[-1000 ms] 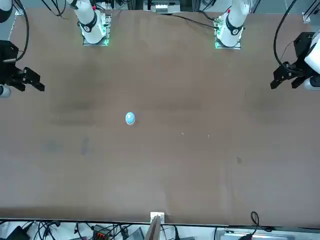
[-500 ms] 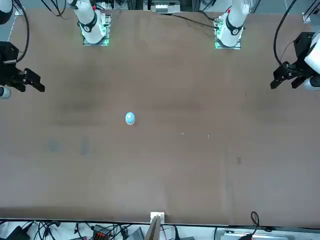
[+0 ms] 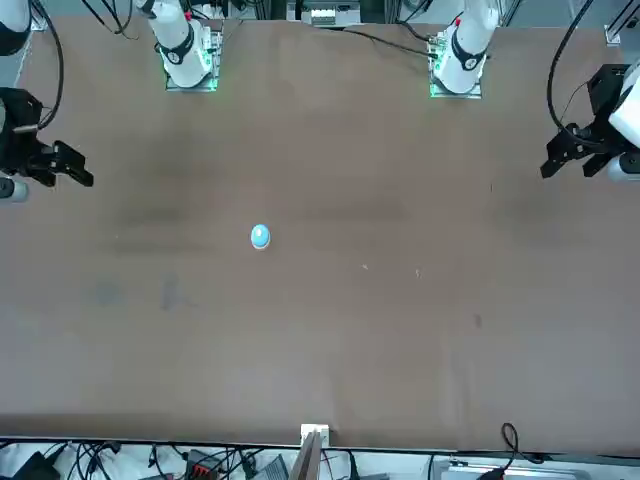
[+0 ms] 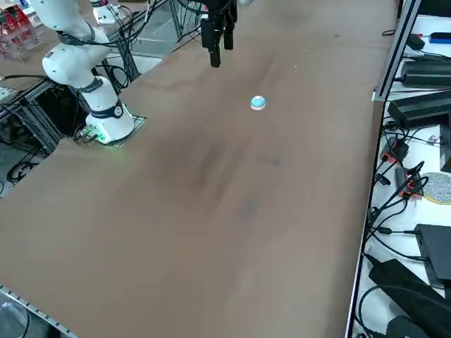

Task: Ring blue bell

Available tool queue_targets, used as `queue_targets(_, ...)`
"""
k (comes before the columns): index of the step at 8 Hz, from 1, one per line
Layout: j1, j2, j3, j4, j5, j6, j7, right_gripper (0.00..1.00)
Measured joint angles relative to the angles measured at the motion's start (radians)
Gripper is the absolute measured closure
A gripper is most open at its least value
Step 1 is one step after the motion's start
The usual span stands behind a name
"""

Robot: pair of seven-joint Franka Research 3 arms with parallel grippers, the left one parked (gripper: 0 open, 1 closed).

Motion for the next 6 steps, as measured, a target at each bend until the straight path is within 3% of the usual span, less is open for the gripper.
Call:
queue_targets(1, 0.000, 0.018, 0.000, 0.000, 0.001, 0.000, 0.000, 0.15)
queue_targets(5, 0.000, 0.038, 0.000, 0.005, 0.001, 0.000, -0.001, 0.96)
queue_targets(6, 0.000, 0.038, 0.000, 0.006, 0.001, 0.000, -0.001, 0.98)
